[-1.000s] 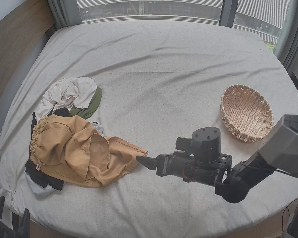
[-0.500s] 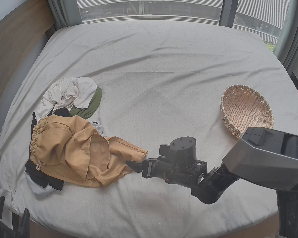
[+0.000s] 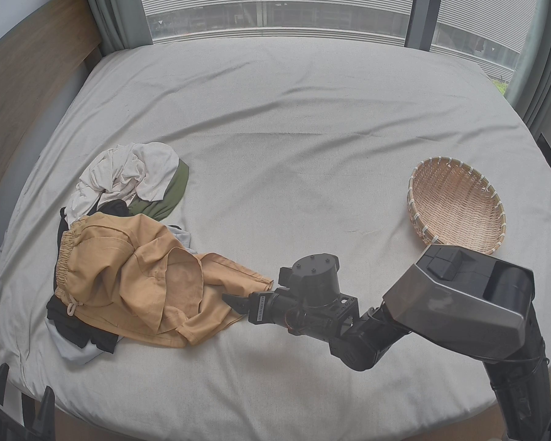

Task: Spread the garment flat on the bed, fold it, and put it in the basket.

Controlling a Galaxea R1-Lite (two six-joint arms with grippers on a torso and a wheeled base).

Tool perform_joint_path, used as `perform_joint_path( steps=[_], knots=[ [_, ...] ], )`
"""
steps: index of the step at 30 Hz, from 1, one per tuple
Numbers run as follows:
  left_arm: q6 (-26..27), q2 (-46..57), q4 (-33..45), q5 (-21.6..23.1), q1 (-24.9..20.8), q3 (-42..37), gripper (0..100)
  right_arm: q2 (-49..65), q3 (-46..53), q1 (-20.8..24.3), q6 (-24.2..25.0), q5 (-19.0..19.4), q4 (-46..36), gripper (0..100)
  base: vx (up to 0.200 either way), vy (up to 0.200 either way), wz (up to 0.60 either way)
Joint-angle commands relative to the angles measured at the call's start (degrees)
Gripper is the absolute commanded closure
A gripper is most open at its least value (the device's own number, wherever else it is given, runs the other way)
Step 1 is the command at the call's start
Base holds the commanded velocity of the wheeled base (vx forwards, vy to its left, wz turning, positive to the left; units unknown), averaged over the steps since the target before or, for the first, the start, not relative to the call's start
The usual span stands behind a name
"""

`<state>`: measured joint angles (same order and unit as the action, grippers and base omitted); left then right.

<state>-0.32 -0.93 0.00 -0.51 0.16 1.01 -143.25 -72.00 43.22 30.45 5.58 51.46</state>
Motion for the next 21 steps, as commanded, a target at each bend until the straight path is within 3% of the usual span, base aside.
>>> perform_joint_path(
  steps=[1,4,5,16,21],
  knots=[
    [-0.03,0.93,0.0,-0.02,0.02,-1.01,0,-2.47,-3.5,0.38,0.13,0.13,-0.92,0,0.0,0.0,0.0],
    [-0.03,0.93,0.0,-0.02,0.02,-1.01,0,-3.17,-4.91,0.55,0.84,0.13,-1.18,0,0.0,0.0,0.0],
    [-0.03,0.93,0.0,-0.02,0.02,-1.01,0,-3.44,-5.43,0.82,1.01,0.13,-1.62,100,0.0,0.0,0.0],
    [-0.03,0.93,0.0,-0.02,0.02,-1.01,0,-4.05,-5.79,1.43,1.63,-0.13,-1.53,100,0.0,0.0,0.0],
    [-0.03,0.93,0.0,-0.02,0.02,-1.01,0,-0.36,1.16,1.08,1.72,-0.22,-0.74,100,0.0,0.0,0.0]
  ],
)
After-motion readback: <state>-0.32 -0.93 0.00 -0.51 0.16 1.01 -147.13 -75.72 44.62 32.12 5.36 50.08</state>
